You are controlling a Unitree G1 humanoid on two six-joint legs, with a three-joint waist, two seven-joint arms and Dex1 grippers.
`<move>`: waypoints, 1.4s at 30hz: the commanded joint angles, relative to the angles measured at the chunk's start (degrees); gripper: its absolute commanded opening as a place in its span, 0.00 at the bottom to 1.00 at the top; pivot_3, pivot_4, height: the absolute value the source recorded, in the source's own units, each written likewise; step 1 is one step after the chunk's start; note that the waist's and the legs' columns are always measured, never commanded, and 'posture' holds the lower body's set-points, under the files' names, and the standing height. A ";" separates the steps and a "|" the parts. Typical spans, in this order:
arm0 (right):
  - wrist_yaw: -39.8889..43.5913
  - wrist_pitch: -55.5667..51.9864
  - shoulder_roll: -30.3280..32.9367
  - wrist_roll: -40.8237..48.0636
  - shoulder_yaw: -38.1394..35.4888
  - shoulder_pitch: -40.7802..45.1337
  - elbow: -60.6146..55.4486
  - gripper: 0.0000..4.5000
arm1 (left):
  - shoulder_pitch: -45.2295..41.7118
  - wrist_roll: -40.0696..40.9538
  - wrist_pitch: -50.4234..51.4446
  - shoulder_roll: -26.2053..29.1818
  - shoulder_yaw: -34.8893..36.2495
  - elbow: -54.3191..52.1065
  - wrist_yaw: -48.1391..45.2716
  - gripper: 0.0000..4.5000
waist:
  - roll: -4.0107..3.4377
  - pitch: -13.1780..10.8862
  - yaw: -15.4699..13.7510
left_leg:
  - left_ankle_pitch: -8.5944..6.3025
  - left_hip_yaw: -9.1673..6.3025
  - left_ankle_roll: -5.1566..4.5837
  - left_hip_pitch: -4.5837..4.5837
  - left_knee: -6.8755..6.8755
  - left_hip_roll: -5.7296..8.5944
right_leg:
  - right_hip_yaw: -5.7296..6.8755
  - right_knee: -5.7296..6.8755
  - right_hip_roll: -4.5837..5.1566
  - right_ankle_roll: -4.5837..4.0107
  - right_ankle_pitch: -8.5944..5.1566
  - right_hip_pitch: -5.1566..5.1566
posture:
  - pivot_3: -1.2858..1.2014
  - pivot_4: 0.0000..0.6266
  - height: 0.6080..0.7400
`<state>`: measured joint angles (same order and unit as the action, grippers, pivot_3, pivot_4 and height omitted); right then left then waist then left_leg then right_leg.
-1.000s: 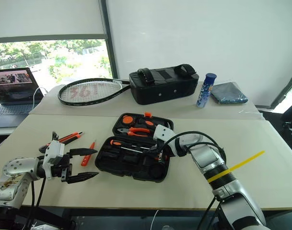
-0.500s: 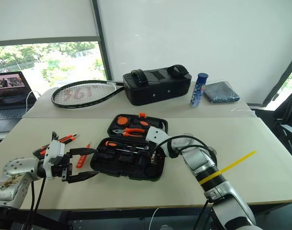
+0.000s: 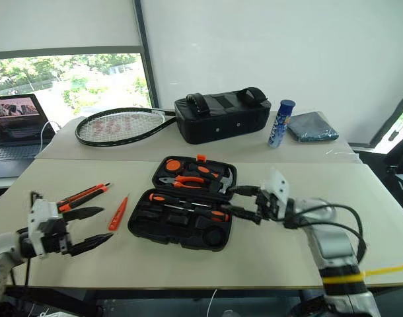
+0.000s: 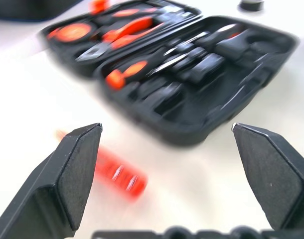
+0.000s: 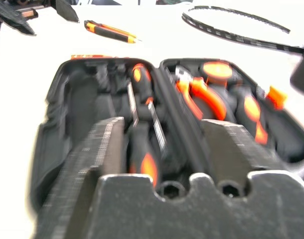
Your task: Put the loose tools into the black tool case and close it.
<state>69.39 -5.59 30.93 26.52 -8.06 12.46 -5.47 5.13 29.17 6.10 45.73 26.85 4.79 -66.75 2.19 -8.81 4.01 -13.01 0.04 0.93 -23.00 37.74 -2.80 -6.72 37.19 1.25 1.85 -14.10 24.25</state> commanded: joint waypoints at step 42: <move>-6.36 8.62 1.13 9.20 -2.96 -13.61 -16.68 1.00 | -26.00 -3.44 57.59 -5.52 -15.13 -8.22 44.08 0.10 | -0.06 -0.01 -1.31 | 0.02 0.02 0.07 0.25 0.03 0.17 | -0.21 0.03 -0.01 0.49 -0.18 -0.21 | 0.52 0.24 1.00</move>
<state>63.06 3.07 31.32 34.09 -9.81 -0.97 -19.72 -21.43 25.55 65.29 40.42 9.98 -5.04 -21.43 2.13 -8.82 2.70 -12.99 0.06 1.00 -22.77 37.76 -2.63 -6.94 37.22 1.25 2.34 -14.27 24.05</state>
